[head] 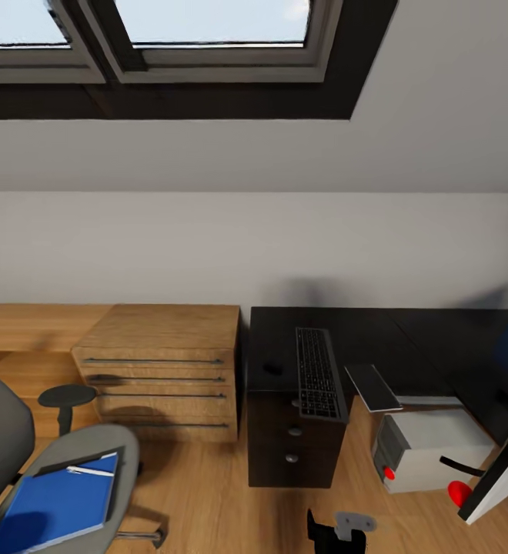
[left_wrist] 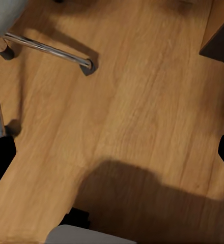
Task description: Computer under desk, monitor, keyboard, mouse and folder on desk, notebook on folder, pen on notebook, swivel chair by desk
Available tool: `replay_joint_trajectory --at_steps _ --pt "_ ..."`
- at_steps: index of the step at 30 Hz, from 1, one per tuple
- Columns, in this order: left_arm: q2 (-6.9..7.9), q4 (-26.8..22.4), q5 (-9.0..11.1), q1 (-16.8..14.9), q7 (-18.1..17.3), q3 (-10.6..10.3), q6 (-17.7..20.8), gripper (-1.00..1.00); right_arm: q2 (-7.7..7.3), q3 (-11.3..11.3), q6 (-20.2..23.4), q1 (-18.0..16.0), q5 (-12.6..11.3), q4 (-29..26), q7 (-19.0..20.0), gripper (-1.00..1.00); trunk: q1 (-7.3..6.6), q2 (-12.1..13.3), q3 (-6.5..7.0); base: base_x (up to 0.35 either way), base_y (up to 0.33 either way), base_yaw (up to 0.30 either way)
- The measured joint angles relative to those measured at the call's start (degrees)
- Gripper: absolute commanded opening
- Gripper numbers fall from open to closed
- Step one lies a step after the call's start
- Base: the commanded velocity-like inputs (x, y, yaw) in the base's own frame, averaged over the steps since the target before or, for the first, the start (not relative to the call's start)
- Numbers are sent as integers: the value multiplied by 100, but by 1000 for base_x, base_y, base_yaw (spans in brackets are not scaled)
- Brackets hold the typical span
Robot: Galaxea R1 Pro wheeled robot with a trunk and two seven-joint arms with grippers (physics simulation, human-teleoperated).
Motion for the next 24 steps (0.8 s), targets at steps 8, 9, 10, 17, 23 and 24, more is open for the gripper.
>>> replay_joint_trajectory --at_steps 8,9,10,17,23,24 --pt "0 1 0 0 1 0 3 100 5 -1 2 0 34 -1 0 100 2 0 -34 -277 -7 190" --pt "0 1 0 -1 0 0 3 100 5 -1 3 0 37 0 0 100 2 0 -41 -310 -47 114" --pt "0 1 0 -1 -1 0 3 100 5 -1 4 0 39 2 1 100 2 0 -48 -306 -62 91" --pt "0 2 0 -1 -4 0 3 100 6 1 7 14 52 1 12 100 2 0 -87 -310 -61 26" --pt "12 -7 0 -1 2 0 -1 100 6 1 -1 61 272 -1 25 100 2 0 -93 -330 -19 4" --pt "24 -9 0 -1 2 0 0 100 6 1 -2 63 307 -1 25 100 2 0 -94 -311 -104 1"
